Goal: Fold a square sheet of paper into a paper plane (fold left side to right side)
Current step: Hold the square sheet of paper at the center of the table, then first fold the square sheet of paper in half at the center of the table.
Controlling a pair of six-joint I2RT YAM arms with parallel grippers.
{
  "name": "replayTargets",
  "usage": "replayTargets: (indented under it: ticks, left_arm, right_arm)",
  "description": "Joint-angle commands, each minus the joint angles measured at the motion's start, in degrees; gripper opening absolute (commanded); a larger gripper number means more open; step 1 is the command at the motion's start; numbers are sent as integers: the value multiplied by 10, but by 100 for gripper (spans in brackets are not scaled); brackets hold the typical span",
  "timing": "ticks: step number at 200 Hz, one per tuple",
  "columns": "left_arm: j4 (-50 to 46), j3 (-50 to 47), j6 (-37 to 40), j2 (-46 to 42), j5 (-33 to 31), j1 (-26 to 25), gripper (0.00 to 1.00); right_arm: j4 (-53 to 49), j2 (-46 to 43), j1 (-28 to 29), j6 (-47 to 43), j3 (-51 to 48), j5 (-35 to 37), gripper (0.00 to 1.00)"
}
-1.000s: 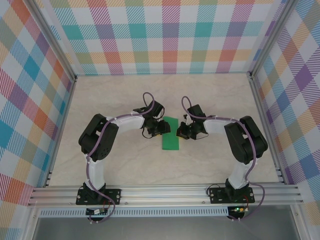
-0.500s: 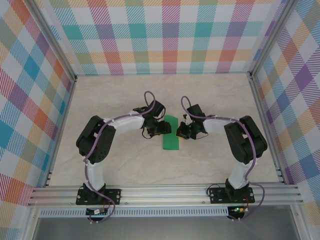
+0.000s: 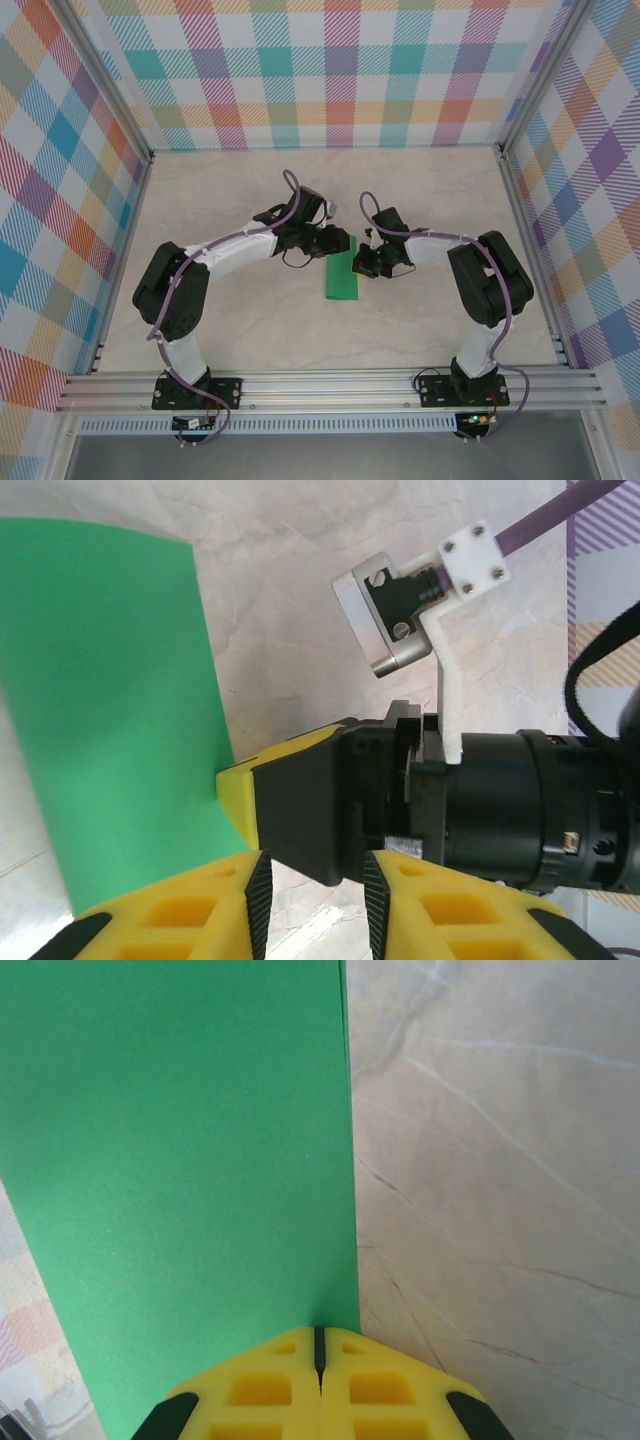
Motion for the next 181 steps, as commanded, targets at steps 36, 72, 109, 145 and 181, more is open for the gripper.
replayTargets:
  ticks: [36, 72, 109, 145, 181]
  left_arm:
    - [-4, 4, 11, 65, 4, -7, 27]
    - [-42, 7, 35, 86, -23, -7, 26]
    - [-63, 7, 55, 105, -49, -6, 26]
    - [-68, 2, 62, 113, -61, -3, 25]
    - [-66, -13, 68, 111, -65, 9, 25]
  right_arm:
    - [-78, 32, 7, -12, -9, 54, 0]
    - [-85, 34, 8, -14, -8, 58, 0]
    - [-95, 35, 10, -18, -6, 64, 0]
    - [-106, 39, 11, -24, -3, 68, 0]
    - [-118, 40, 13, -34, -1, 74, 0]
